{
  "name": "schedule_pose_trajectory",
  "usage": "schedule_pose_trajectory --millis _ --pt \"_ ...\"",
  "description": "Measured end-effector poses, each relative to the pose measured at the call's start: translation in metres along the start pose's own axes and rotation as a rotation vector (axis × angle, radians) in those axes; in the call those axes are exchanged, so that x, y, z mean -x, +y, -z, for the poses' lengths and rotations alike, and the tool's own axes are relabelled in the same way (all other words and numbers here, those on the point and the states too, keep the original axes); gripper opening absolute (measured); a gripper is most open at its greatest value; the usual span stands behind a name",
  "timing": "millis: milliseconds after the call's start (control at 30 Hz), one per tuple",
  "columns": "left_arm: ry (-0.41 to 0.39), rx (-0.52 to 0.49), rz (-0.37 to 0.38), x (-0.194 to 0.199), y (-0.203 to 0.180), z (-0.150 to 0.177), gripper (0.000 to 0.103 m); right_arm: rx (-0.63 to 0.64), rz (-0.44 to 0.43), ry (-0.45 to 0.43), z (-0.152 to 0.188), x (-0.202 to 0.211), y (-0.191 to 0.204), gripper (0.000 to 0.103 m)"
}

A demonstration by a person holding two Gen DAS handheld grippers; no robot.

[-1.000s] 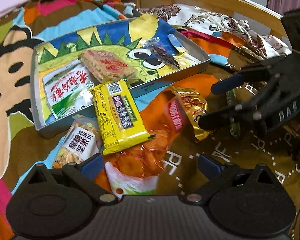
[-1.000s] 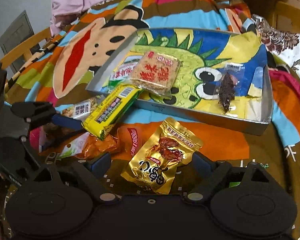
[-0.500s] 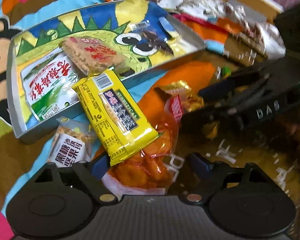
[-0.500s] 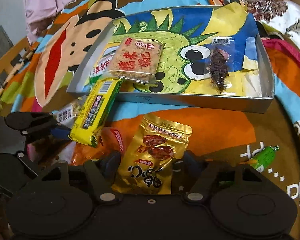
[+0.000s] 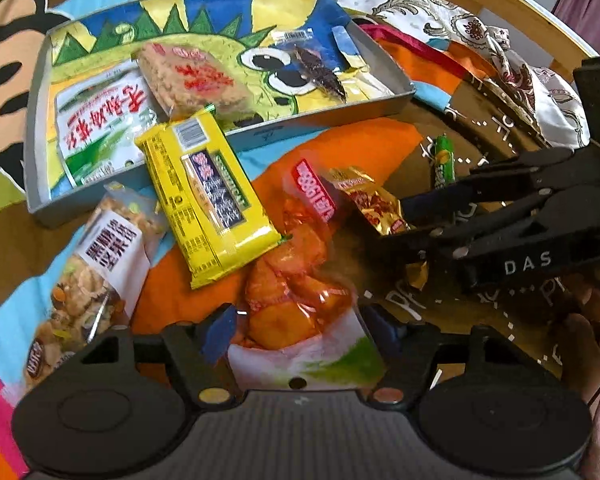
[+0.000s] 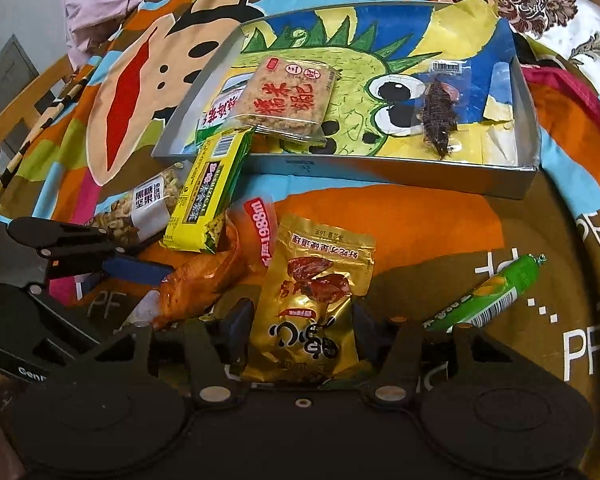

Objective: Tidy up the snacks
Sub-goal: 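Lower the left tool onto the orange dried-fruit bag while the right tool approaches the gold jerky pouch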

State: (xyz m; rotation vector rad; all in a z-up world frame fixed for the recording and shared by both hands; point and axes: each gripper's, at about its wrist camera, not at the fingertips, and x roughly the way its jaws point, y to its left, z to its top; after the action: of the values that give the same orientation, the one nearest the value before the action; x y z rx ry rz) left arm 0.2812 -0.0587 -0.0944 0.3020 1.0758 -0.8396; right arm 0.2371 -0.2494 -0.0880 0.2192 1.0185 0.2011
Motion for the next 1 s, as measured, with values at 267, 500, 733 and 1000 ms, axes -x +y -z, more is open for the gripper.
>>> schedule_pose_trajectory --millis 267,500,733,1000 --pt "-0.027 0.17 0.041 -0.004 0.031 -0.007 0.088 0.075 0.042 0.023 0.0 -0.001 0.009 0.072" --pt "-0.021 0.178 0.075 -0.015 0.035 -0.011 0.086 0.091 0.071 0.03 0.003 -0.01 0.009 0.072" --pt "-0.008 0.218 0.064 -0.013 0.034 -0.01 0.07 0.14 0.114 0.0 0.011 -0.007 0.021 0.06" --pt "0.015 0.266 0.013 -0.004 0.021 -0.004 0.065 0.168 0.098 -0.007 0.02 0.004 0.022 0.064"
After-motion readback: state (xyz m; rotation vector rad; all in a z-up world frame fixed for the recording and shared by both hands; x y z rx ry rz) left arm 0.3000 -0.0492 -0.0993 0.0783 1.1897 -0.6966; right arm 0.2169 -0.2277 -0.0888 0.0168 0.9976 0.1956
